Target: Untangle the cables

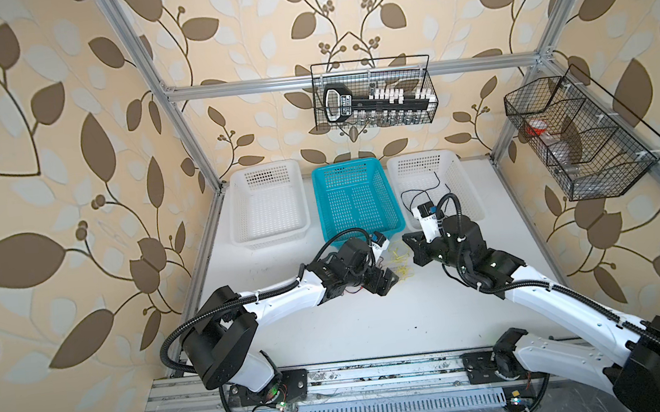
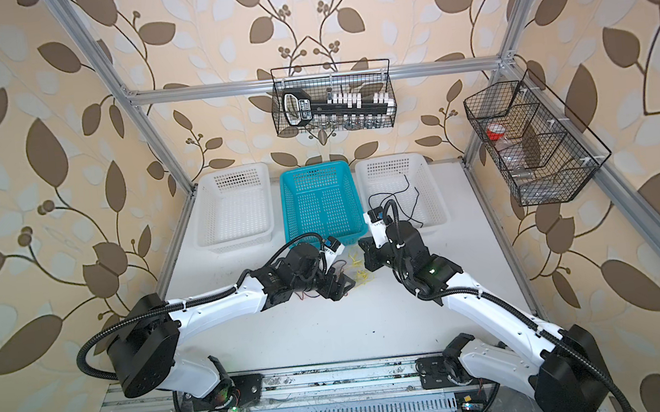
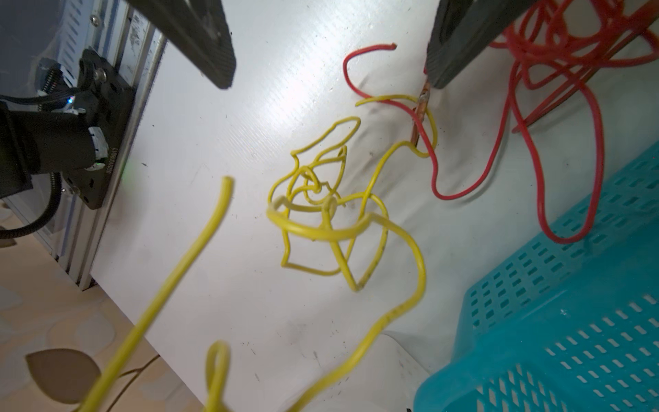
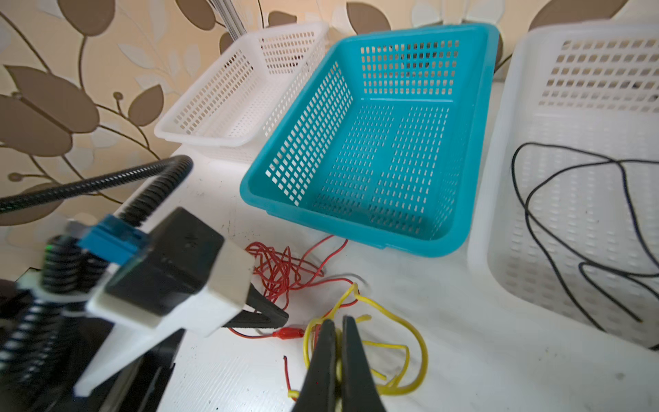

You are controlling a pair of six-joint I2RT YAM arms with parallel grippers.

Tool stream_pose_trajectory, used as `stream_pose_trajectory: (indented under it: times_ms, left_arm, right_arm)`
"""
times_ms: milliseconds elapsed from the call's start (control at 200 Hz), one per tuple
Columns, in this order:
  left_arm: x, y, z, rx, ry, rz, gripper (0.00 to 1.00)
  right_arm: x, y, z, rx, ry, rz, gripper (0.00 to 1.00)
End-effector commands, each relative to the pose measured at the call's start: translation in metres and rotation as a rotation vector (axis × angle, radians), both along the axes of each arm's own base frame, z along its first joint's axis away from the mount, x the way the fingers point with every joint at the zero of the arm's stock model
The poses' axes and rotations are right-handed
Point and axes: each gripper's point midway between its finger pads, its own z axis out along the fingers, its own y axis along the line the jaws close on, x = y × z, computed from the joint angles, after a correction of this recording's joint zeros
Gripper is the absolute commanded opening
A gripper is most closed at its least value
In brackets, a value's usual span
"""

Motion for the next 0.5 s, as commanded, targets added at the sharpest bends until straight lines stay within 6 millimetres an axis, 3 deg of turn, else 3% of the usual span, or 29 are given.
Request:
stream_pose_trajectory:
  times_ms: [0, 120, 140, 230, 495]
  left_arm:
    - [0.005, -0.001, 0.023, -0.047, -0.072, 0.019, 0.84]
    - [0.009, 0.002, 0.024, -0.045, -0.093, 0.046, 0.84]
    - [0.009, 0.003, 0.035, -0.067, -0.116, 0.051, 0.84]
    - [0.01, 0.007, 0.041, -0.08, -0.139, 0.07, 0.83]
    - [0.015, 0.012, 0.075, -0.177, -0.241, 0.112, 0.9]
  right_arm:
    - [0.002, 0.003, 0.05, 0.024, -0.132, 0.024, 0.0]
    - [-0.006, 0.009, 0.077, 0.074, -0.192, 0.074, 0.0]
    - [-0.007, 0.009, 0.083, 0.087, -0.203, 0.079, 0.0]
    - [-0.011, 0.008, 0.099, 0.116, -0.239, 0.079, 0.0]
    - [-0.008, 0.009, 0.094, 0.102, -0.213, 0.067, 0.0]
